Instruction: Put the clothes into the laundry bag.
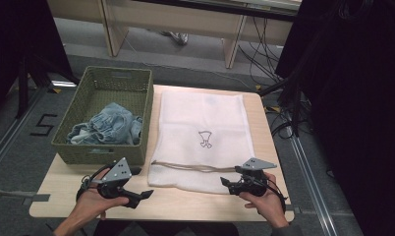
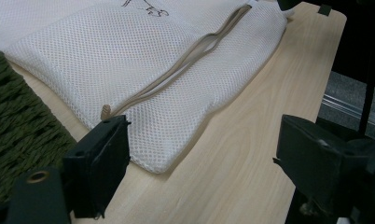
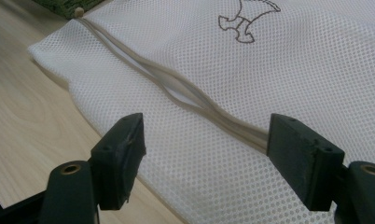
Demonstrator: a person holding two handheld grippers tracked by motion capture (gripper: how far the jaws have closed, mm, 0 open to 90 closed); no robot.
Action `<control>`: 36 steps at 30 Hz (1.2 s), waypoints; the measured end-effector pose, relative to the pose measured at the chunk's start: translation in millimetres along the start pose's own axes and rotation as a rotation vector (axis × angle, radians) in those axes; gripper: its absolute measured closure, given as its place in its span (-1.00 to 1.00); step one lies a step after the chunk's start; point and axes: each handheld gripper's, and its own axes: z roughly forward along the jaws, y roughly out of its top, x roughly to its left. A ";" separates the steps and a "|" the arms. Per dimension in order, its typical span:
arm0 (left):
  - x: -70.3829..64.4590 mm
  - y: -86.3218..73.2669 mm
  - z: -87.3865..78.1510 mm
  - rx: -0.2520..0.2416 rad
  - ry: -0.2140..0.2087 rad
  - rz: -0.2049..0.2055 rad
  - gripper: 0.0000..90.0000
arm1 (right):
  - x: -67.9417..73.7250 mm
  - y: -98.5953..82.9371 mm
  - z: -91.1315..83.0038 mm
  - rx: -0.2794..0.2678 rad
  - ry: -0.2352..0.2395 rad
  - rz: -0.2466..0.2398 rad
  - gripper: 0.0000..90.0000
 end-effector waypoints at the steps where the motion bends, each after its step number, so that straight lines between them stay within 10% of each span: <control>1: 0.2 0.1 0.1 0.003 -0.003 0.007 -0.63 | 0.1 0.0 0.0 -0.003 -0.003 0.002 -0.36; 17: -1.0 -0.4 1.4 0.012 -0.002 0.016 -0.63 | -1.7 1.4 3.1 0.006 -0.018 -0.019 -0.45; 27: -0.3 0.9 1.4 0.028 -0.002 0.027 -0.62 | -9.1 14.8 19.1 0.004 -0.037 -0.149 -0.23; 36: 0.1 0.5 2.4 0.028 -0.006 0.025 -0.62 | -2.4 30.4 54.0 0.131 -0.020 -0.282 0.03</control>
